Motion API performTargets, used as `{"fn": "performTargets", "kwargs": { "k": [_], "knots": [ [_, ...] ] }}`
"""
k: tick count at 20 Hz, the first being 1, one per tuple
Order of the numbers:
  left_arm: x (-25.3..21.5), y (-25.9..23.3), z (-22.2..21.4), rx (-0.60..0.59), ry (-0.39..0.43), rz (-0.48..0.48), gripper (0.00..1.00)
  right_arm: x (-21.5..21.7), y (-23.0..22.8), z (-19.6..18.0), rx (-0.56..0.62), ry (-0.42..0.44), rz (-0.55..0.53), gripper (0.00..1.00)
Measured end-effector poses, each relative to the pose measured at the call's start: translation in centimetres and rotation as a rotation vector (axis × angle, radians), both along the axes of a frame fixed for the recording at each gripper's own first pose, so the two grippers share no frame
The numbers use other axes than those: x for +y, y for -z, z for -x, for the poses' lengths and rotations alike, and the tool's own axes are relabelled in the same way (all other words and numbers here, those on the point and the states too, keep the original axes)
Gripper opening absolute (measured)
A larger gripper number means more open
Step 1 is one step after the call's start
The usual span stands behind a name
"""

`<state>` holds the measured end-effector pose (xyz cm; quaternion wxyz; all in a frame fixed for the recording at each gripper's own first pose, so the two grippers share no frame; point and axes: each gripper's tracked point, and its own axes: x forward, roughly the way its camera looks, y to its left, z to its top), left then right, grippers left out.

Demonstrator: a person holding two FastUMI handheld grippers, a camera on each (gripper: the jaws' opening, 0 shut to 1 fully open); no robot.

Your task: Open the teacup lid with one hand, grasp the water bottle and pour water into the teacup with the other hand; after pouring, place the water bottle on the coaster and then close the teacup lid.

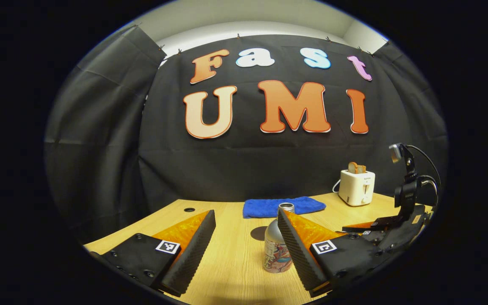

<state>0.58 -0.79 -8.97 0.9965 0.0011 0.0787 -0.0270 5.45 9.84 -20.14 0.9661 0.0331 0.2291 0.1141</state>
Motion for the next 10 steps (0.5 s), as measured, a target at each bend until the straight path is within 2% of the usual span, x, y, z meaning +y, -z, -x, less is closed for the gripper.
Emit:
{"fn": "performTargets", "kwargs": {
  "k": [1, 2, 3, 6, 7, 9, 10],
  "knots": [
    [0.0, 0.3, -0.2, 0.007, -0.001, 0.001, 0.94, 0.0, -0.1, -0.1, 0.005, 0.002, -0.015, 0.23],
    [0.0, 0.3, -0.2, 0.005, 0.003, 0.003, 1.00, -0.2, -0.4, -0.1, 0.000, 0.008, -0.021, 0.22],
    [-0.2, 0.2, -0.3, 0.002, 0.008, 0.006, 0.97, -0.5, -1.0, -0.1, -0.014, 0.013, -0.025, 0.23],
    [-1.4, 1.2, 0.0, 0.005, 0.045, 0.031, 0.97, -1.1, -2.9, 0.3, -0.053, 0.017, -0.055, 0.22],
    [-1.7, 1.6, 0.1, 0.013, 0.056, 0.037, 1.00, -1.4, -3.5, 0.4, -0.066, 0.020, -0.062, 0.22],
    [-2.1, 2.2, 0.3, 0.025, 0.075, 0.039, 0.97, -2.3, -4.7, 0.5, -0.098, 0.032, -0.064, 0.22],
    [-2.5, 2.8, 0.3, 0.033, 0.087, 0.041, 1.00, -2.8, -5.3, 0.7, -0.113, 0.040, -0.064, 0.22]
  ]
}}
